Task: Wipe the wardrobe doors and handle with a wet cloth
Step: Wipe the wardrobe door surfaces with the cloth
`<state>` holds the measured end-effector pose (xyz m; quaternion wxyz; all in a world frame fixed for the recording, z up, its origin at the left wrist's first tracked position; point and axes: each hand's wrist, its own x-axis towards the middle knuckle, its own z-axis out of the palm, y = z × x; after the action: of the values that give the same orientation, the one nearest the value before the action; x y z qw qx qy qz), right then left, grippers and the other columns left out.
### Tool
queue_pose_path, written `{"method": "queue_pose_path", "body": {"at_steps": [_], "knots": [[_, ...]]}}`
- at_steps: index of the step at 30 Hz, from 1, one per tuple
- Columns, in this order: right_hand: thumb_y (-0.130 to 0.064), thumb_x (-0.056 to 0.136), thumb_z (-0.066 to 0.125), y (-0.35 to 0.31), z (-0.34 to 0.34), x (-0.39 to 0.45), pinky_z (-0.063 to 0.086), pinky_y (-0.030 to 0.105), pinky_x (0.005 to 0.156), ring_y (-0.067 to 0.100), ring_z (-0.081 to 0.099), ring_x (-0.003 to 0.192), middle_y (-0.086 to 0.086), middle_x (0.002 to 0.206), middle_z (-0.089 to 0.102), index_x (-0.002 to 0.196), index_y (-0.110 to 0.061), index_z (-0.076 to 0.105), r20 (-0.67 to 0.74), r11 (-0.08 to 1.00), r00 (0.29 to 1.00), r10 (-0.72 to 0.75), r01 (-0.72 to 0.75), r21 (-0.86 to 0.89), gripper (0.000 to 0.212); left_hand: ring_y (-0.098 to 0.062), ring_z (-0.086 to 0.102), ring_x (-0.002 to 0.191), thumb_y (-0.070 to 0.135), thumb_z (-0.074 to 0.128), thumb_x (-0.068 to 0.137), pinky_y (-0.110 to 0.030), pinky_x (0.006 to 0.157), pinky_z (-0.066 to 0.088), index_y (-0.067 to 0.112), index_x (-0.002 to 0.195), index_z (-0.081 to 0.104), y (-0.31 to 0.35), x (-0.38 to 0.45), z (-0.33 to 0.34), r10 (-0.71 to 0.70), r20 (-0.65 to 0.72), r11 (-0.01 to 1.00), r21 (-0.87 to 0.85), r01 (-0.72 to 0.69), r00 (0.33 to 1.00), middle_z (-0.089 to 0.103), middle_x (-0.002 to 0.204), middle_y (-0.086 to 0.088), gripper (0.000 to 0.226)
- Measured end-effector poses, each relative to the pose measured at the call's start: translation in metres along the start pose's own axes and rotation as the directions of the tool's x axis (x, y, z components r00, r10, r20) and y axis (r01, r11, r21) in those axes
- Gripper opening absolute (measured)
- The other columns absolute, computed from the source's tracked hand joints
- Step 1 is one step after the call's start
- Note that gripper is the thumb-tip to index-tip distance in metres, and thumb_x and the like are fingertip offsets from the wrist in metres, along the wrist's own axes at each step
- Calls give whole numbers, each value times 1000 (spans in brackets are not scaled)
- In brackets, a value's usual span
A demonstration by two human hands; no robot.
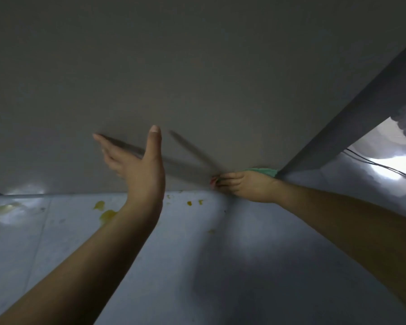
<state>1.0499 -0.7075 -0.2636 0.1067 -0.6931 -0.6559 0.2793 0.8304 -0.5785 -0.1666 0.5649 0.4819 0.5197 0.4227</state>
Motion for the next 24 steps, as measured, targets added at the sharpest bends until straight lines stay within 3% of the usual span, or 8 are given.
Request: {"method": "queue_pose_path", "body": {"at_steps": [2,4,5,8,10,13,18,24], "knots": [[-50,89,56,-1,-11,-4,29,3,99,-16,47,113,-32,119,55,119,-41,61,47,991,999,-7,13,-132,32,-17,5,147,46,61,88,-22,103,13,29,151,-12,3,-1,1,-17,-2,1000,-3,17,1000,-10,158,-5,98],[-67,78,46,1,-21,-13,24,4,103,-13,49,115,-30,120,57,115,-40,63,74,854,981,-178,192,-483,49,-18,7,147,46,60,88,-22,100,13,29,151,-12,7,-1,1,-37,5,999,-20,37,999,-10,159,-4,97],[-61,87,40,4,-22,-16,20,7,108,-7,54,114,-23,120,61,115,-33,65,111,712,964,-242,254,-654,47,-18,7,147,46,60,88,-22,100,13,29,151,-12,9,-1,1,-49,11,999,-20,49,999,-9,159,-3,97],[-17,106,12,14,-19,-29,21,24,112,17,66,105,4,116,69,106,-5,72,164,520,953,-257,279,-807,61,-14,6,146,46,58,90,-21,101,11,28,151,-10,11,-2,-4,-71,49,997,-10,72,996,-9,159,-2,93],[-10,105,17,1,-19,-35,34,27,97,21,67,101,6,115,69,105,-5,73,158,560,964,-213,253,-789,56,-14,6,146,46,56,91,-22,105,10,29,152,-7,12,-4,-15,-73,84,997,12,72,994,-8,160,0,89],[-7,90,36,-29,-4,-33,34,30,88,23,63,107,7,121,66,110,-9,71,-10,681,956,-293,202,-704,40,-22,15,146,50,56,90,-39,117,13,30,152,-3,8,-1,-35,-115,128,993,24,113,985,-6,160,0,88],[-8,77,37,-100,22,4,30,31,94,25,42,119,17,129,59,119,-1,65,-283,835,888,-362,174,-522,50,-29,39,134,64,54,79,-49,112,30,31,152,7,-5,6,-69,-181,193,981,105,163,964,13,158,-5,92],[2,81,33,-179,36,71,23,26,110,30,44,119,24,138,48,128,5,55,-421,919,836,-353,226,-322,52,-22,45,126,44,46,96,-45,107,39,19,145,32,-15,25,-115,-243,202,957,209,200,949,36,146,-9,57]]}}
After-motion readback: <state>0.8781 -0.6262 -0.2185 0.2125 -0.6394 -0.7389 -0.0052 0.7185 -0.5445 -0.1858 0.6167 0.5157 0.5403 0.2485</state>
